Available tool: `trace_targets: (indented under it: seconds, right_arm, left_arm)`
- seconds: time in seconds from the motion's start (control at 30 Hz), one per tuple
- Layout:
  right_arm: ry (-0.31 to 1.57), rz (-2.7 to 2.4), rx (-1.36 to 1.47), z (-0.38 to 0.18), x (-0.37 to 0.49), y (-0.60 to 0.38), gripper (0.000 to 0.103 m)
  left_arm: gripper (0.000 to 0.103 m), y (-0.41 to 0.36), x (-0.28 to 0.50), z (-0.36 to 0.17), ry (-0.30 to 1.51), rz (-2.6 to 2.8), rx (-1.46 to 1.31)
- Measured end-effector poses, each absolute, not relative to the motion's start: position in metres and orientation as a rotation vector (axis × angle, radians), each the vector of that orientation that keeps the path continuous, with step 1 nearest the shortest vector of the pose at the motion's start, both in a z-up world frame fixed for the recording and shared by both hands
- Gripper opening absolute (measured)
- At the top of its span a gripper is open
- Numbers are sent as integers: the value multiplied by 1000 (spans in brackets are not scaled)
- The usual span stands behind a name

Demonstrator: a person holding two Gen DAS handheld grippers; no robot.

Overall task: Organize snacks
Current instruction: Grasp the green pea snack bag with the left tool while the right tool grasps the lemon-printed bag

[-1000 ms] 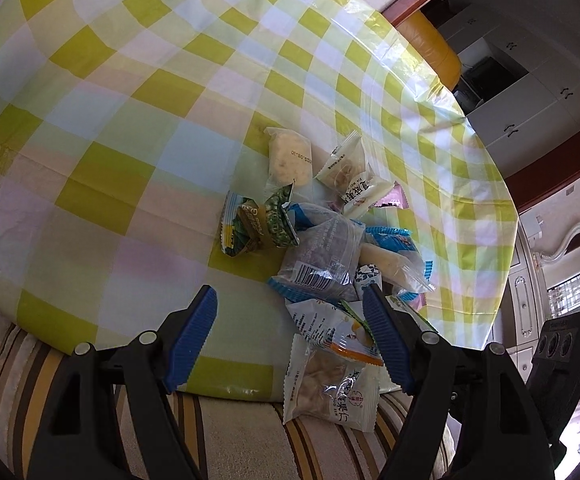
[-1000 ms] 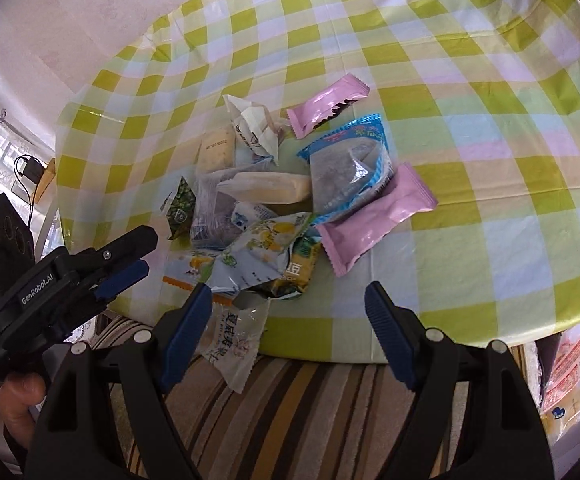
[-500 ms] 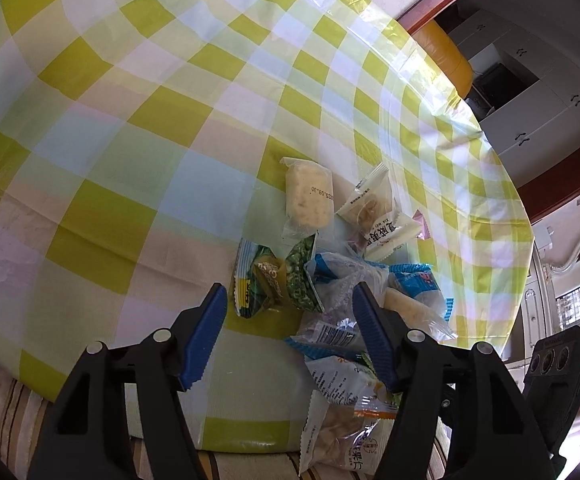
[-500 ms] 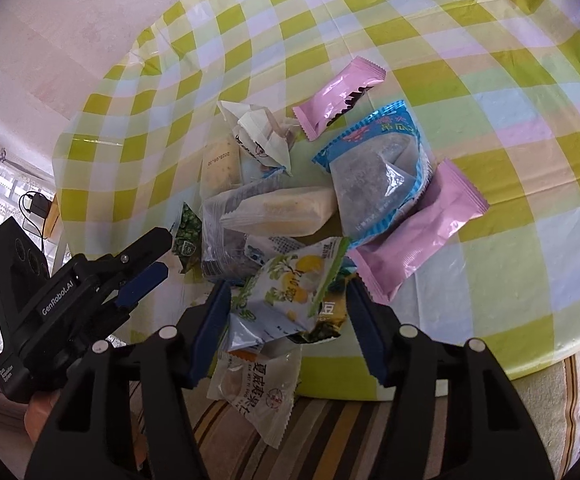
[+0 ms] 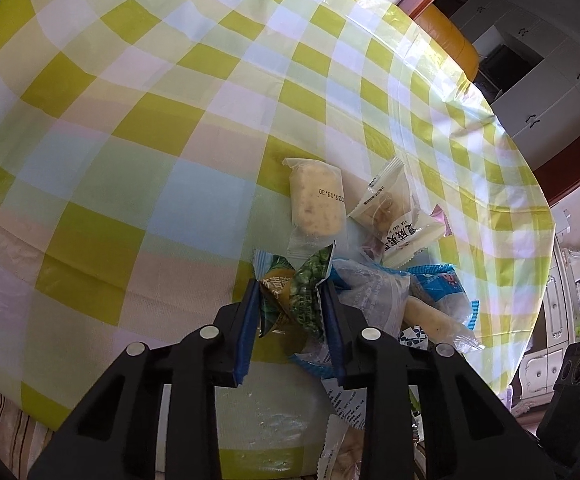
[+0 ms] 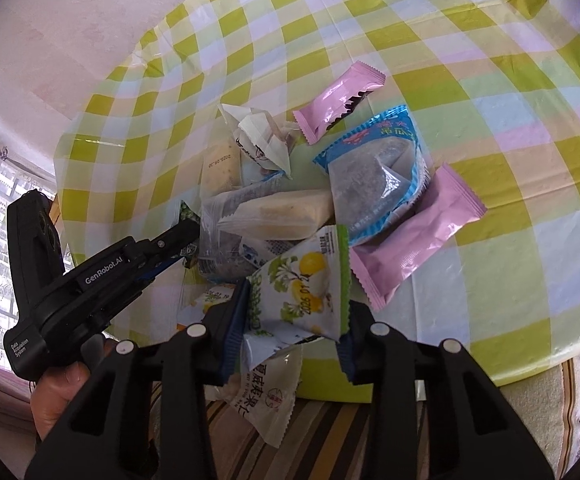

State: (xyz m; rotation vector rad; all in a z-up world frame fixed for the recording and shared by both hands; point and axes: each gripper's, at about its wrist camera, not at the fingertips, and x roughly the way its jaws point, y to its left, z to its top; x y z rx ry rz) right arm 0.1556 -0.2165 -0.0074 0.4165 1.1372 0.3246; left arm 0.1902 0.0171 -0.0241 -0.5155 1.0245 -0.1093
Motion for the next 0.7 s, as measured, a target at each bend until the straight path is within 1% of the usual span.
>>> trace_targets:
  seconds: [0.1, 0.43, 0.7]
  right_arm:
    - [1127, 323, 414, -4, 152, -219, 39]
    - [1092, 308, 425, 9, 139, -237, 39]
    - [1060, 272, 448, 17, 126, -265, 39]
  left_arm:
    - [27, 20, 186, -22, 1013, -100, -524]
    - [26, 20, 161, 3, 923, -79, -489]
    - [26, -21, 137, 36, 848, -178, -405]
